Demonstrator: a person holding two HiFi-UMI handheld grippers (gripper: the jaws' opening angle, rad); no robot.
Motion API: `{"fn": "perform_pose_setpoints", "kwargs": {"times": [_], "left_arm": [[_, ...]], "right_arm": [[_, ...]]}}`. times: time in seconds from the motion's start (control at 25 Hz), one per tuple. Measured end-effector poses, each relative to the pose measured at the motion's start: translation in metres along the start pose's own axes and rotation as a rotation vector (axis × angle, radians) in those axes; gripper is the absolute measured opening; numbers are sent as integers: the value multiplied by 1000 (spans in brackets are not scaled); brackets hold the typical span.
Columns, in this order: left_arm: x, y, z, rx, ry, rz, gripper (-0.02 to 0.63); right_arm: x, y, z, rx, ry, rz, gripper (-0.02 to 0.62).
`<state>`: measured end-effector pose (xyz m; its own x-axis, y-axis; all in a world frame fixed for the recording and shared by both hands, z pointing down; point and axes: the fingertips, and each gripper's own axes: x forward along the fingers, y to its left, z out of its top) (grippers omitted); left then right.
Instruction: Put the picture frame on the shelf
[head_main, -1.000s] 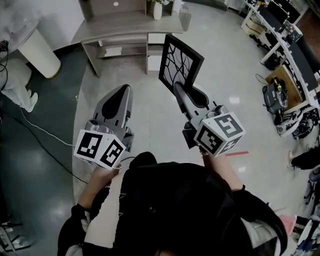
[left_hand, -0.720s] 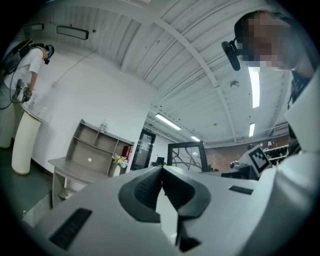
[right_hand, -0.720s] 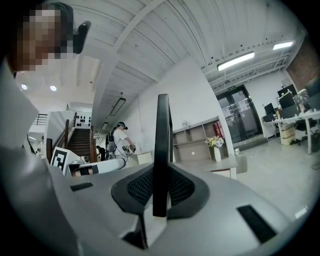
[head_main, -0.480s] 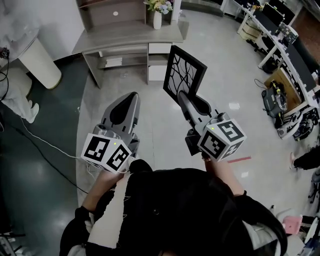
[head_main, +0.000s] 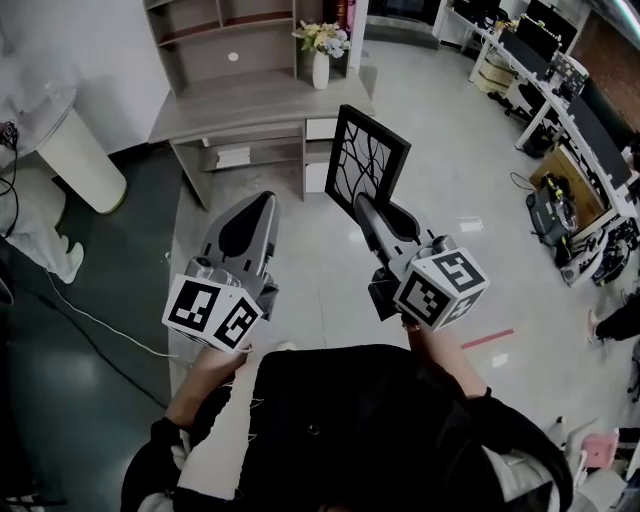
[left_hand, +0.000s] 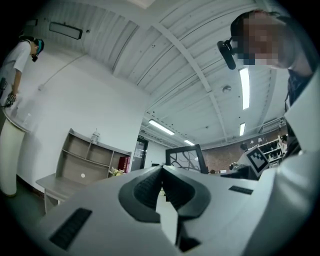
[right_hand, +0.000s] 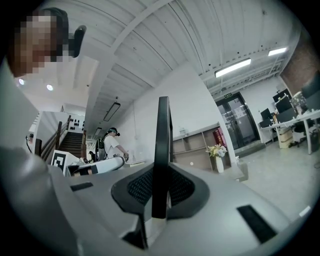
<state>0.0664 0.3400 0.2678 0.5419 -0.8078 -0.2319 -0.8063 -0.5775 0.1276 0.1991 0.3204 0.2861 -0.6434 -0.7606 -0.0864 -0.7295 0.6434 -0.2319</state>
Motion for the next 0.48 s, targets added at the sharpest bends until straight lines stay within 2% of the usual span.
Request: {"fn": "perform_pose_setpoints", "kwargs": {"times": [0.16, 0.32, 0.48], "left_arm": [[3, 8, -1, 12, 6, -4, 11], [27, 76, 10, 2, 22, -36, 12], [37, 109, 17, -6, 18, -39, 12]], "right_arm": [[10, 1, 2, -6, -18, 8, 52], [85, 3, 4, -24, -10, -3, 51], [118, 5, 1, -11, 4, -5, 51]]}}
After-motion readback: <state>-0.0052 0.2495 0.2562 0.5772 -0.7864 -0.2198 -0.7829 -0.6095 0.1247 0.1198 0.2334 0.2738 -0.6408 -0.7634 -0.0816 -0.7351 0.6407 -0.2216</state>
